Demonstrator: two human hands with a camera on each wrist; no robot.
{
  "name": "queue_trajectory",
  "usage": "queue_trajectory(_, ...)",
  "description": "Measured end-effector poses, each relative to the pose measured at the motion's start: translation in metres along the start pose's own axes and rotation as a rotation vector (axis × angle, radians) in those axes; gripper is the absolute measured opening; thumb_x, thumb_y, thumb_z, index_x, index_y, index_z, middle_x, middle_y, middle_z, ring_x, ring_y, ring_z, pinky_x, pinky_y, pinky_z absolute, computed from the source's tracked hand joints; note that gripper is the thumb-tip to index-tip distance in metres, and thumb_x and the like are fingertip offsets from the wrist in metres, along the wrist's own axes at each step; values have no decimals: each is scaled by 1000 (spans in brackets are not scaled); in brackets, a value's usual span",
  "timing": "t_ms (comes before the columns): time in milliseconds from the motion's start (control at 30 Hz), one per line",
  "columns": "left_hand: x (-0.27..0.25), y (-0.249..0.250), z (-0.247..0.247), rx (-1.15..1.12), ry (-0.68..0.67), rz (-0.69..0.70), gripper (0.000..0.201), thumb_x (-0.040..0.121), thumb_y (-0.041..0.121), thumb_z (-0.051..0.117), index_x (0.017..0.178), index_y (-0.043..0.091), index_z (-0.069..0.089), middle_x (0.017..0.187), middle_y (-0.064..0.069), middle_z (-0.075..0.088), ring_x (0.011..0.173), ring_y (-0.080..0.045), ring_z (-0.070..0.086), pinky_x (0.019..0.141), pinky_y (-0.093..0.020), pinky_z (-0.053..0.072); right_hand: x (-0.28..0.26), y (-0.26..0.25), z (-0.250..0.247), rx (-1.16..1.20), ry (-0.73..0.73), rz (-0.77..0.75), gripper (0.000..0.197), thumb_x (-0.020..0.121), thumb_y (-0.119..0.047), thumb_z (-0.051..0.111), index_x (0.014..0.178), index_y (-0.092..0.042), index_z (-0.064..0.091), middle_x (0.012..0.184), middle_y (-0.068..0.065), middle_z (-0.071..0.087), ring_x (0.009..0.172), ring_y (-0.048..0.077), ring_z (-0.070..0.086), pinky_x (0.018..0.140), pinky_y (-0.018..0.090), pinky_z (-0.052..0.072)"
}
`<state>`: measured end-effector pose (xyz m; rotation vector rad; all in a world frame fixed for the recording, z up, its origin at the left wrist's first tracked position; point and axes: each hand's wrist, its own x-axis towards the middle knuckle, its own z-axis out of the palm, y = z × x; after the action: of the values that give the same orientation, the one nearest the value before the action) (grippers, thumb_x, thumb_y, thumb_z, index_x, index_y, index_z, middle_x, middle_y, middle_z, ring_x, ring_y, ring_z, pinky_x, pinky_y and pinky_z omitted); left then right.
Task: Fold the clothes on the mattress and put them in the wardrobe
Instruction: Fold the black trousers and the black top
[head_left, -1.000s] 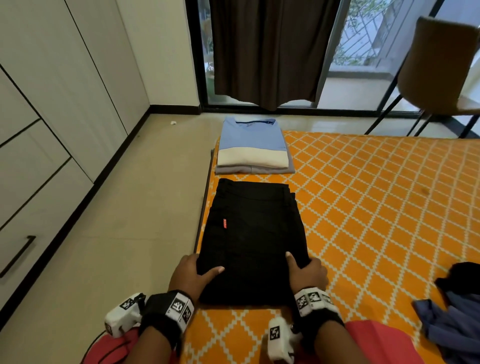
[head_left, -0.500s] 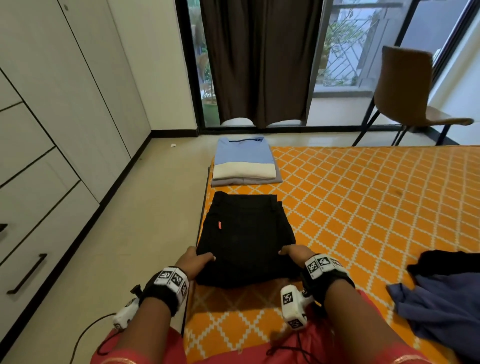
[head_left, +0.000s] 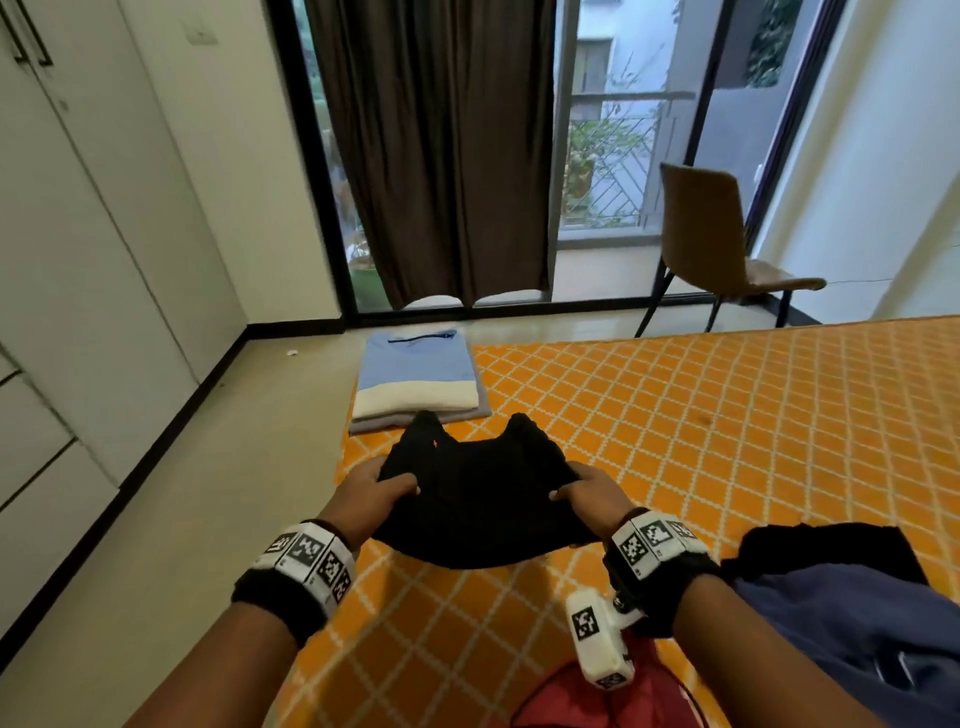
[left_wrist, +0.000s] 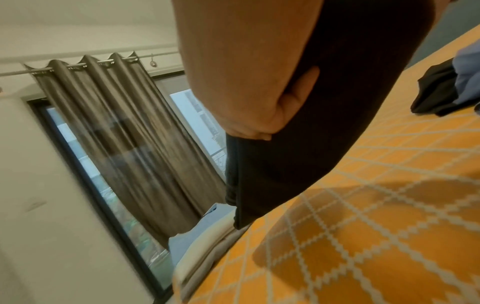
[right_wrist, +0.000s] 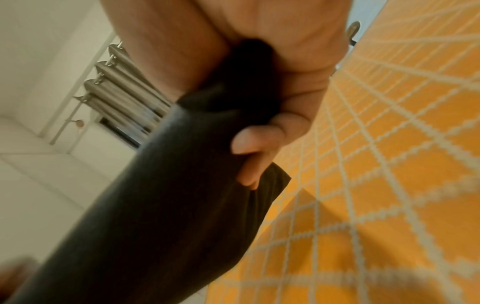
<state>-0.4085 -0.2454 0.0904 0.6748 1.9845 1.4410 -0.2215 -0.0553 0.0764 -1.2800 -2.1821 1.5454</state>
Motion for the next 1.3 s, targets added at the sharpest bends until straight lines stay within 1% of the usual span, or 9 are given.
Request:
queue_trajectory(233, 90, 16, 82, -7, -144, 215, 52, 70, 21, 56, 121, 30, 56, 114, 8, 67, 105, -10, 63, 89, -33, 51, 75, 16, -71, -30, 178, -132, 33, 92, 1, 49, 108, -27, 55, 106, 2, 59, 97, 24, 53, 77, 31, 37)
queue_trajectory(367, 186, 19, 124, 31, -129, 302, 41, 89, 10, 57, 126, 28, 52, 117, 9, 63, 112, -14, 59, 94, -33, 49, 172, 19, -109, -121, 289, -171, 39, 94, -6, 52, 129, -23, 55, 118, 4, 61, 113, 28, 55, 85, 33, 40)
queue_trajectory(467, 269, 20, 152, 160, -55, 374, 52, 95, 11, 57, 143, 21, 40, 137, -2, 53, 128, -22, 49, 104, -31, 39, 250, 16, -134, -205, 434, -160, 41, 96, -12, 55, 136, -17, 49, 127, 14, 60, 118, 34, 55, 88, 35, 42)
queue_trajectory(567, 329, -9, 189, 577, 2, 341, 83, 94, 32, 61, 155, 29, 5, 161, -9, 11, 146, -31, 17, 118, -41, 23, 312, 42, -136, -345, 439, -51, 67, 95, -23, 58, 152, -19, 22, 146, 17, 42, 128, 38, 47, 101, 44, 43)
queue_trajectory(667, 352, -71, 226, 1195, -308, 306, 94, 87, 63, 55, 155, 31, -1, 162, -7, -15, 147, -39, -13, 120, -51, 12, 339, 105, -107, -620, 226, 124, 82, 92, -48, 57, 154, -37, 5, 155, 14, 19, 135, 39, 34, 107, 46, 39)
queue_trajectory(800, 344, -102, 237, 1255, -312, 267, 111, 77, 72, 59, 154, 31, -11, 159, -6, -26, 145, -36, -24, 120, -46, 9, 343, 135, -91, -733, 274, 158, 100, 87, -54, 63, 149, -46, -15, 161, 16, -5, 144, 40, 17, 110, 49, 34)
queue_trajectory(967, 281, -88, 240, 1114, -204, 115, 128, 75, 61, 70, 145, 32, -33, 152, -14, -40, 147, -40, -15, 113, -59, 21, 308, 140, -74, -656, 336, 258, 120, 81, -52, 71, 150, -24, -23, 161, 18, -2, 147, 38, 15, 115, 47, 28)
queue_trajectory(1133, 180, -94, 232, 1226, -512, 52, 91, 88, 62, 54, 152, 42, -7, 160, -2, -24, 145, -45, -17, 112, -68, 3, 214, 161, -68, -849, 60, 243, 95, 90, -61, 51, 155, -27, -9, 162, 8, -16, 149, 34, -3, 120, 49, 14)
queue_trajectory(1300, 88, -87, 227, 1287, -665, 65, 65, 98, 51, 45, 152, 43, 9, 163, 7, -8, 149, -35, -4, 112, -66, 12, 113, 167, -64, -919, -142, 162, 79, 95, -53, 49, 154, -36, -1, 163, 0, -13, 149, 37, -3, 119, 53, 14)
